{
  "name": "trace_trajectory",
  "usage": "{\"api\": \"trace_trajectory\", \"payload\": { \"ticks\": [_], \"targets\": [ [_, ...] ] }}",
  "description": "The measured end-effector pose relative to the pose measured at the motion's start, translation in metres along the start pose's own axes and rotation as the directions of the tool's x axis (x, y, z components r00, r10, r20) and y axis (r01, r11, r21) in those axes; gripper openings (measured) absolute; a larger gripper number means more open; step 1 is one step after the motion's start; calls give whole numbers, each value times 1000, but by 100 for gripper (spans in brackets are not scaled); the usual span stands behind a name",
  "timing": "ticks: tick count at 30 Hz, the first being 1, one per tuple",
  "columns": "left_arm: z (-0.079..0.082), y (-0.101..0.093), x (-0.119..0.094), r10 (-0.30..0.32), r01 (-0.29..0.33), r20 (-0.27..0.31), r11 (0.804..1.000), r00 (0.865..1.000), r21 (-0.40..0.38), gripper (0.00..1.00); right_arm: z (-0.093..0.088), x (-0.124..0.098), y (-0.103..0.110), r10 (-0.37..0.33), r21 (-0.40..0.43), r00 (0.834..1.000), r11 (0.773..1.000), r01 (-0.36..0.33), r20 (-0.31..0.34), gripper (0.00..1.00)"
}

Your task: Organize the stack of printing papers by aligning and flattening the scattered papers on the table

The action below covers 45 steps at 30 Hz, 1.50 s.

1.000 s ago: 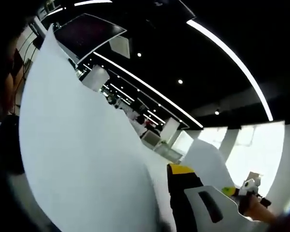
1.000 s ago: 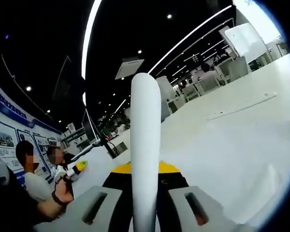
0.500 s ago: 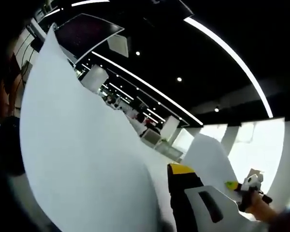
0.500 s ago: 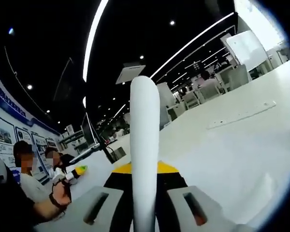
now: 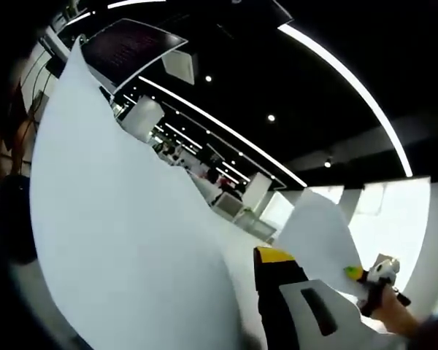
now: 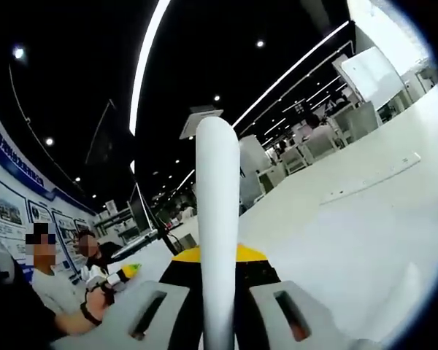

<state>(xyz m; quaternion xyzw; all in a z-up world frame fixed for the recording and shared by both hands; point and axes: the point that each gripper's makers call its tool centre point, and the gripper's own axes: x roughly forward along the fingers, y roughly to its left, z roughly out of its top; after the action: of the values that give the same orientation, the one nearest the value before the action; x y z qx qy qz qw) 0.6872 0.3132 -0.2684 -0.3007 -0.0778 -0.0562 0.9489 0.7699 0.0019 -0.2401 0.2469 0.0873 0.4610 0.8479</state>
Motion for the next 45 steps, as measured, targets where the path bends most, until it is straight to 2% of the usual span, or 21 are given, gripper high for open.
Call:
{"api": "trace_trajectory", "payload": {
  "ticks": [14, 24, 27, 32, 45],
  "targets": [
    [0, 1, 1, 0, 0, -2, 1000, 1000, 3, 24, 7, -2, 6, 18, 7, 999, 1000, -18, 33, 2],
    [-2, 1, 2, 5, -5, -11, 1000, 1000, 8, 24, 5, -1, 9, 40, 40, 999, 998, -41, 26, 1],
    [-3, 0, 2, 3, -3, -17, 1000, 1000, 12, 25, 0, -1, 6, 32, 63, 999, 997, -32, 2, 1],
    [-5, 0, 3, 3, -2, -28, 1000, 1000, 17, 25, -3, 1, 13, 58, 89, 998, 994, -56, -11, 1],
    [-12, -6, 4, -9, 12, -59, 999, 998, 53, 31, -6, 2, 16, 59, 87, 998, 995, -57, -22, 1]
  ]
}}
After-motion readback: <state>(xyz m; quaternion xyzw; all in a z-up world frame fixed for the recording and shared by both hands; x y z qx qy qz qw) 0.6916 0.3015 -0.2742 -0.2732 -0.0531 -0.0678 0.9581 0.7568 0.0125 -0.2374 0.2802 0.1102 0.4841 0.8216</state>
